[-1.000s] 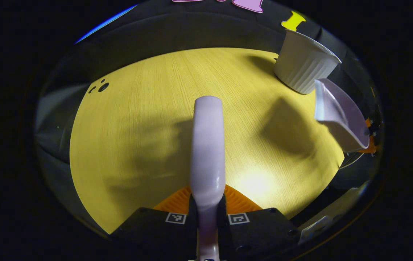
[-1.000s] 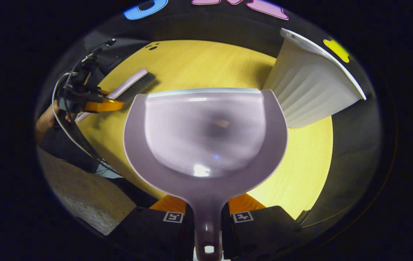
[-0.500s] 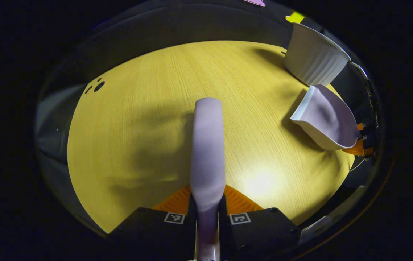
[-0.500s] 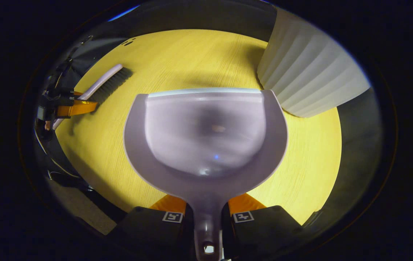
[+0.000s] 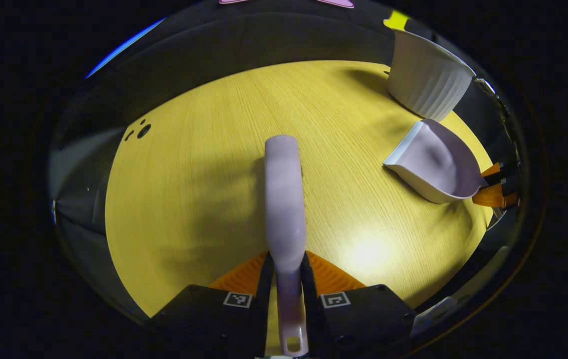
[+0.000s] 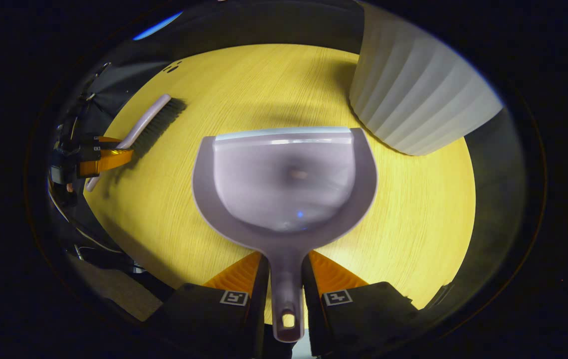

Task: Pick up the small broom and dustpan from the desktop, sweep the trash into the dustpan with the broom, and then empty the trash into the garbage bin.

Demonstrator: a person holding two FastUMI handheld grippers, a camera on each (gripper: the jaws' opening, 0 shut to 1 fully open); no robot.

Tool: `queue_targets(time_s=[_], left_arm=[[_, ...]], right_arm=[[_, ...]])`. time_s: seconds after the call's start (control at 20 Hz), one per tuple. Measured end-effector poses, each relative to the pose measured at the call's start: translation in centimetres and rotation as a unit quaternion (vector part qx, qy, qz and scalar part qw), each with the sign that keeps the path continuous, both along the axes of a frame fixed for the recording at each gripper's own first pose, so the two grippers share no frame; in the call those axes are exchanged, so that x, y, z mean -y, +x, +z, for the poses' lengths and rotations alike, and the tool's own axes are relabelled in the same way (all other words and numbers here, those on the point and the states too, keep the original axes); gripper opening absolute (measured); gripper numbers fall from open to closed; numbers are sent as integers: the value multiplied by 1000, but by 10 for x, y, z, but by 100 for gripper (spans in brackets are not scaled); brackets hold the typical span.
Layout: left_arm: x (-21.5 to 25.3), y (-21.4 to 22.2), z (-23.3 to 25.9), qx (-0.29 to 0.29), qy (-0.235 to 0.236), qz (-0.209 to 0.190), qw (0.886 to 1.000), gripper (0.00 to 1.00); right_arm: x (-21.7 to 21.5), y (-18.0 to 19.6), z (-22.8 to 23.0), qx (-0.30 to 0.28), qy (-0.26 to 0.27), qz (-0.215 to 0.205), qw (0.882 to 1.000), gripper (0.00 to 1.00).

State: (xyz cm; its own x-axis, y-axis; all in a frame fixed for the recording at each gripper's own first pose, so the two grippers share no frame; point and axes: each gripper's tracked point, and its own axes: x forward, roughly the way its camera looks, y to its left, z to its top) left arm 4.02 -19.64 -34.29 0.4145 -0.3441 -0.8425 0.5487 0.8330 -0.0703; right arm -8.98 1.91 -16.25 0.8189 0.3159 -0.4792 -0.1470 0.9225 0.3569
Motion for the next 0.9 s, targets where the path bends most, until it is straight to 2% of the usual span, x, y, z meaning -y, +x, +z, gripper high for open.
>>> queue_targets(time_s=[0.25, 0.3, 0.35, 0.45, 0.55, 0.6, 0.65, 0.9], left_arm=[[-13, -9, 25, 32, -7, 7, 999, 34], [-16, -11, 32, 40, -10, 8, 999, 34], [-18, -14, 39, 50, -14, 10, 999, 34], [-19, -16, 57, 73, -26, 15, 997, 34], [-18, -16, 81, 107, -45, 21, 993, 34], [-16, -15, 95, 125, -58, 23, 990, 34], [-13, -14, 109, 142, -74, 25, 987, 34], [2, -6, 177, 219, -145, 36, 964, 34]], right_arm=[[10, -30, 21, 29, 10, -14, 999, 40], [10, -36, 28, 42, 18, -17, 999, 36], [8, -42, 37, 56, 27, -21, 998, 40], [8, -55, 58, 89, 43, -32, 995, 36], [12, -64, 81, 128, 50, -51, 989, 35], [16, -68, 91, 148, 51, -63, 986, 28], [20, -73, 102, 167, 50, -74, 982, 35], [44, -100, 157, 260, 36, -122, 957, 35]])
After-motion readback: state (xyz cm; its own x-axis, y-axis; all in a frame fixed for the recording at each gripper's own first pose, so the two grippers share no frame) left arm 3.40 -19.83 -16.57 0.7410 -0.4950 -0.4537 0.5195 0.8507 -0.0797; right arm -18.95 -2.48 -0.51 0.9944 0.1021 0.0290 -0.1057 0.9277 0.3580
